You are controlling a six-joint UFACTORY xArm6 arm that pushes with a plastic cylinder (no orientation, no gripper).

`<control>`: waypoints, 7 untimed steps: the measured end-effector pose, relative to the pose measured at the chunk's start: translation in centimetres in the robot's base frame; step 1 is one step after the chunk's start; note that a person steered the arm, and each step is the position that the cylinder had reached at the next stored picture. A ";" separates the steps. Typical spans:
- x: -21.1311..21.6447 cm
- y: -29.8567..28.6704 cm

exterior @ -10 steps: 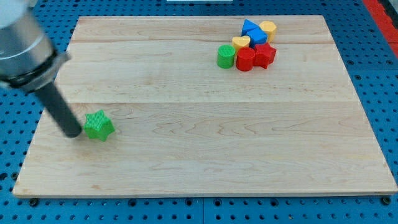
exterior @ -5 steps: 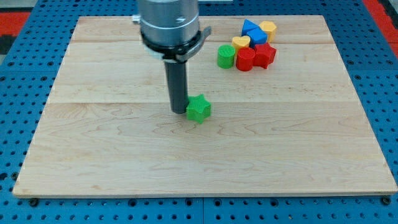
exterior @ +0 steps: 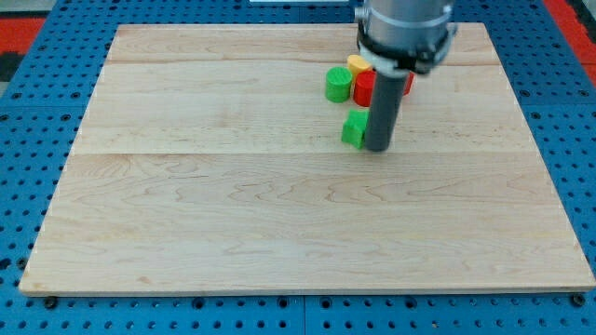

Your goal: Push the green star into the red circle

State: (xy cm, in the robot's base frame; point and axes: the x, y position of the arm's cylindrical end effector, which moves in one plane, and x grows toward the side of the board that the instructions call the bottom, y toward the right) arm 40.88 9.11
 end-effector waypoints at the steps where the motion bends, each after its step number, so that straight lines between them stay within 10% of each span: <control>1: 4.1 -0.3; 2: 6.4 -5.5; 4: -3.8 -5.1; 7: 0.8 -5.9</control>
